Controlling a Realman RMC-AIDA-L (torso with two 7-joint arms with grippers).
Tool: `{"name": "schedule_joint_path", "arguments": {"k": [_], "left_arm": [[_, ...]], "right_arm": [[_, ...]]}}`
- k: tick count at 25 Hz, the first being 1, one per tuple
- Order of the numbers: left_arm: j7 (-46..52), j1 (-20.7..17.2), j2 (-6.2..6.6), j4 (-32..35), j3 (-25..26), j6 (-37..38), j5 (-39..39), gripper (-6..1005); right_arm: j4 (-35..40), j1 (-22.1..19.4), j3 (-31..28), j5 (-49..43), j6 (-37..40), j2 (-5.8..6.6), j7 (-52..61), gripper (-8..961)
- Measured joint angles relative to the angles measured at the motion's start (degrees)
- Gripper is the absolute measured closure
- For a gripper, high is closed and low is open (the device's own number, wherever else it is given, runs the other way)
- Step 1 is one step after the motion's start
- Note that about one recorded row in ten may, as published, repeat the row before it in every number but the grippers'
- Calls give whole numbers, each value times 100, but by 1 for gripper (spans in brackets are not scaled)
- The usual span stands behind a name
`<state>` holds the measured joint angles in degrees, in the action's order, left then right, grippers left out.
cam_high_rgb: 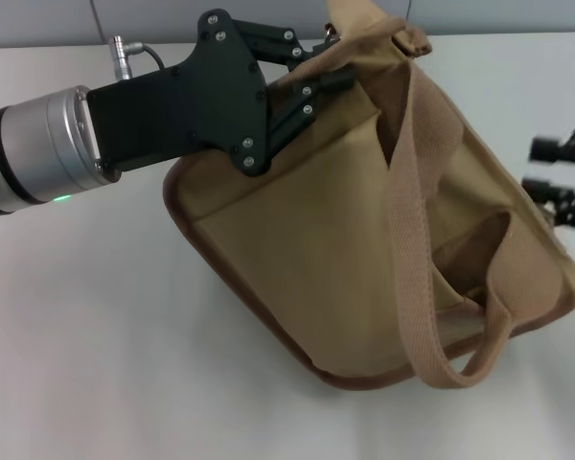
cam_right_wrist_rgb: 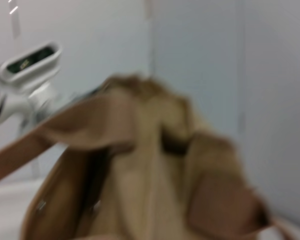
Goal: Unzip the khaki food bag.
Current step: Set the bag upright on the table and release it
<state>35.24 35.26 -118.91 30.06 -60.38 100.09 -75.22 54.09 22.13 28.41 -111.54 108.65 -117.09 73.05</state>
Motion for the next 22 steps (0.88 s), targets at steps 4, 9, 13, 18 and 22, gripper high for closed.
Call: {"name": "schedule_joint_path", "arguments": {"k": [4, 9, 13, 18, 22], "left_arm": [[1, 1, 0, 0, 0, 2, 0, 873], [22, 6, 0, 8, -1, 2, -1, 871], [23, 7, -1, 8, 0, 2, -3, 870], [34, 8, 0, 27, 0, 7, -3, 868], [47, 21, 6, 30, -51, 18, -2, 867]], "right_arm": [[283, 41, 246, -321, 1, -66, 0, 509], [420, 77, 401, -382, -9, -91, 21, 509], [435, 176, 615, -613, -11, -98, 28, 509], [451, 252, 849, -743, -84, -140, 37, 510], [474, 331, 937, -748, -226, -196, 36, 510]]}}
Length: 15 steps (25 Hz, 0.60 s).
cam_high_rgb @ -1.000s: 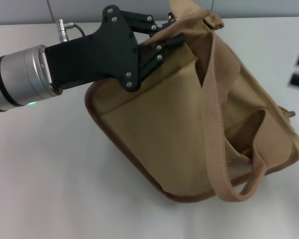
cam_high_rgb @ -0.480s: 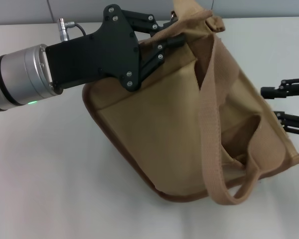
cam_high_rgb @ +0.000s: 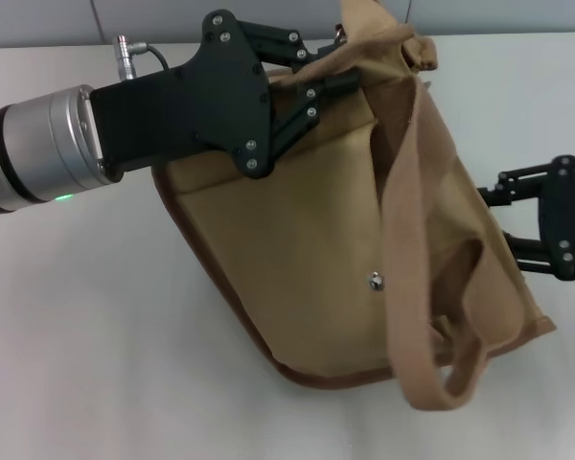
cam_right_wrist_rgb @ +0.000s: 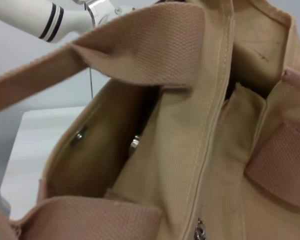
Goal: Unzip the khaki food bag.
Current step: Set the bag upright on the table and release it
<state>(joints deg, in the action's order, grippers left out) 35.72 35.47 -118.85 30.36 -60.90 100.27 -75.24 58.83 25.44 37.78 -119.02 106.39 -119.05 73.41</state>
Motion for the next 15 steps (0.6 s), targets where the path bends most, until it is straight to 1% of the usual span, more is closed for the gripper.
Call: {"name": "schedule_joint_path", "arguments": {"k": [4, 7, 10, 15], "left_arm": [[8, 7, 3, 0, -4, 1, 0, 866], [10, 12, 3, 0, -13, 6, 0, 865], [13, 12, 3, 0, -17, 26, 0, 864], [21, 13, 8, 0, -19, 64, 0, 862]], "right_arm": [[4, 23, 253, 76, -262, -38, 0, 510], [0, 24, 556, 131, -480, -48, 43, 510], [27, 27, 923, 171, -706, -49, 127, 531], [40, 82, 1178, 200, -843, -44, 191, 566]]}}
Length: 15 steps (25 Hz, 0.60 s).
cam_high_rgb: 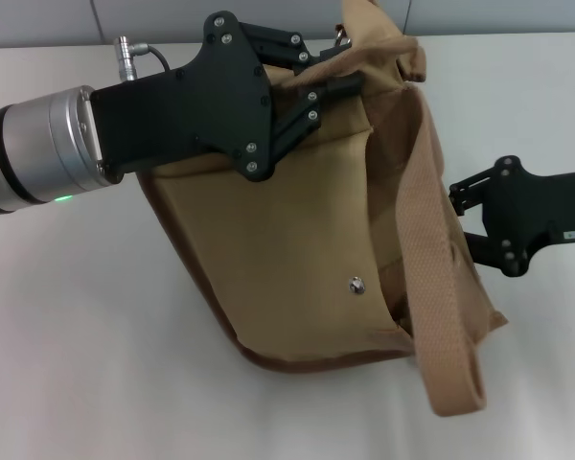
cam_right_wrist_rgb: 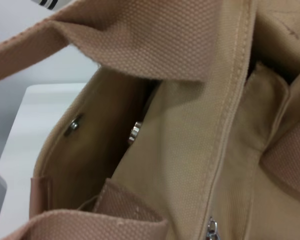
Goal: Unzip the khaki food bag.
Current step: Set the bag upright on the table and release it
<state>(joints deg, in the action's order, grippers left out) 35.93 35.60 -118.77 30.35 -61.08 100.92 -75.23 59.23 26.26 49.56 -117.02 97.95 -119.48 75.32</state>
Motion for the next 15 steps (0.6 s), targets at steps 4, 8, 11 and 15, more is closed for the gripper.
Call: {"name": "schedule_joint_path", "arguments": {"k": [4, 8, 11, 15], "left_arm": [[2, 10, 3, 3, 0, 5, 3, 861], [2, 16, 4, 5, 0, 7, 8, 859], [2, 17, 4, 6, 0, 8, 11, 858], [2, 17, 4, 5, 6, 8, 10, 857]], "right_arm": [[-52, 96, 53, -60, -46, 16, 101, 620], [-40, 99, 55, -65, -53, 18, 113, 754], [-17, 106, 110, -94, -57, 20, 164, 809], [103, 107, 247, -277, -17, 29, 314, 856]]}}
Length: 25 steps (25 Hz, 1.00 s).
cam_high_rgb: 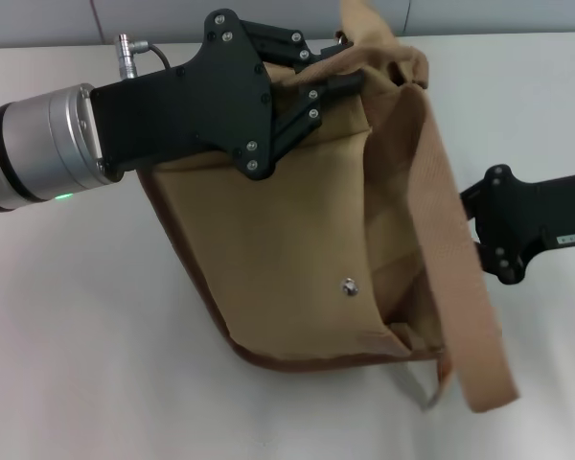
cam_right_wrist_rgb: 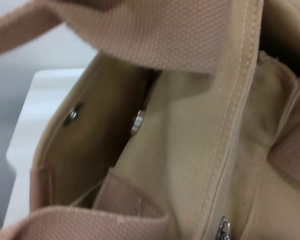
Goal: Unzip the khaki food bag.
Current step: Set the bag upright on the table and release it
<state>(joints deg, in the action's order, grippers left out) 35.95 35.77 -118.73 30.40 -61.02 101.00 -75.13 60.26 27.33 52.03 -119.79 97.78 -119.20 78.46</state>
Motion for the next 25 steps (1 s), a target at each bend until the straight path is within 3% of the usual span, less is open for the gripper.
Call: {"name": "schedule_joint_path", "arguments": {"k": [25], "left_arm": [[-23, 36, -18, 1, 47, -43, 7, 849]], "right_arm": [[152, -189, -127, -89, 488, 10, -294, 924]]}}
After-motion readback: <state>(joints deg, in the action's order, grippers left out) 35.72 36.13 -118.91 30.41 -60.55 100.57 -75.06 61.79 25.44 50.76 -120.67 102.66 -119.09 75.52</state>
